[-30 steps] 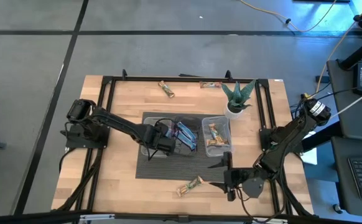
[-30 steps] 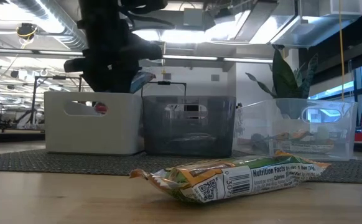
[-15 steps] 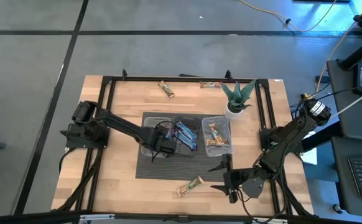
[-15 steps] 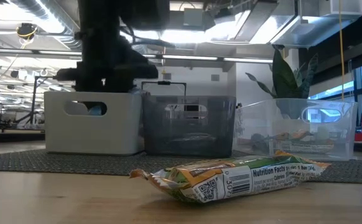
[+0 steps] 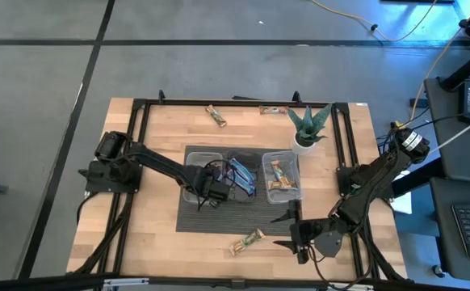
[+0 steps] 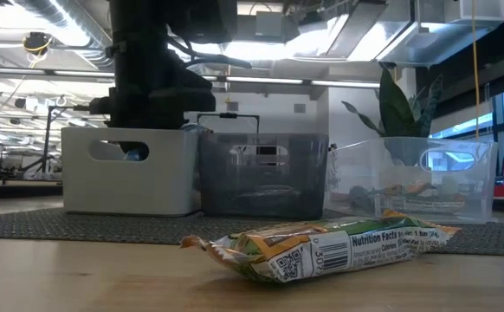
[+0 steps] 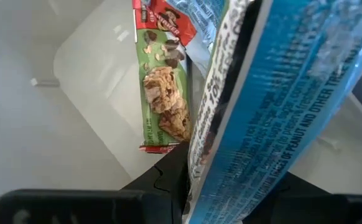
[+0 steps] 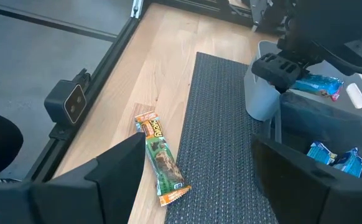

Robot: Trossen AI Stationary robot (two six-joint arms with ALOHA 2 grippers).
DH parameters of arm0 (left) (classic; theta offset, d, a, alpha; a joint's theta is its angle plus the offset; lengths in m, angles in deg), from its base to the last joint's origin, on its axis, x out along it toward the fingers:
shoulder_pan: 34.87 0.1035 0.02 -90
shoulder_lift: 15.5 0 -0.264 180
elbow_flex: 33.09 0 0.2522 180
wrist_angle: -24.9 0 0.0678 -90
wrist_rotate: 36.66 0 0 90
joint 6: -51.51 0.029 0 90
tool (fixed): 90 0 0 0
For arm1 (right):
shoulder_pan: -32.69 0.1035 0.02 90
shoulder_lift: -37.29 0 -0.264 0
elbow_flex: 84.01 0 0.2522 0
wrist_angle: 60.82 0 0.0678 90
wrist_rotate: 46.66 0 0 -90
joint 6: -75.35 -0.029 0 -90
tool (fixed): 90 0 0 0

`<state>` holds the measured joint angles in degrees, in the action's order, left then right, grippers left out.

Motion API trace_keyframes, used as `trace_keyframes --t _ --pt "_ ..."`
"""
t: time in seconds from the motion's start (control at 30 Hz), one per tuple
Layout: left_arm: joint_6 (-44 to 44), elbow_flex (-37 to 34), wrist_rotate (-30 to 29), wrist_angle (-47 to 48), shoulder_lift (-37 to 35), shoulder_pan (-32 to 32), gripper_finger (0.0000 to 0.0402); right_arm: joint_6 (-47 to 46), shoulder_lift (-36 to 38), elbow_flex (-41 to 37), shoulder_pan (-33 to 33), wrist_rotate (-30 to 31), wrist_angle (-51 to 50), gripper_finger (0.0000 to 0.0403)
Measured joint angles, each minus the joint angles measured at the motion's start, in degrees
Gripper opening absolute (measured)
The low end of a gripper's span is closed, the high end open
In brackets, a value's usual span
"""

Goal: Pick and place Granola Bars by type
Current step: Put the red granola bar into the gray bin, then put the orange granola bar into the transparent bin

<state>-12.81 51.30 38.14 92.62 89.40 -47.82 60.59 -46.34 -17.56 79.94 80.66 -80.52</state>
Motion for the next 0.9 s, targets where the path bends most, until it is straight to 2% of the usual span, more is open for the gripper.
trace_keyframes --t 0.3,0.5,0.77,0.83,0.9 --pt "-0.32 0.0 -2.88 -0.23 0.0 -0.04 0.0133 0.3 0.0 0.0 0.0 0.0 0.03 0.0293" --pt "0.0 0.0 -1.93 -0.17 -0.22 0.09 0.0152 0.84 0.0 0.0 -0.08 0.04 0.08 0.0293" --pt "1.42 0.04 -10.96 -0.14 -4.68 -1.51 0.0149 7.55 -1.51 0.0 -2.36 0.33 4.02 0.0293" --pt "4.1 0.04 -10.95 -0.16 -5.77 -1.9 0.0149 7.5 -1.97 0.0 -3.26 -1.27 4.02 0.0293" --pt "7.13 0.04 -10.55 -0.08 -6.94 -2.27 0.015 7.6 -2.61 0.0 -4.5 -6.57 4.24 0.0293"
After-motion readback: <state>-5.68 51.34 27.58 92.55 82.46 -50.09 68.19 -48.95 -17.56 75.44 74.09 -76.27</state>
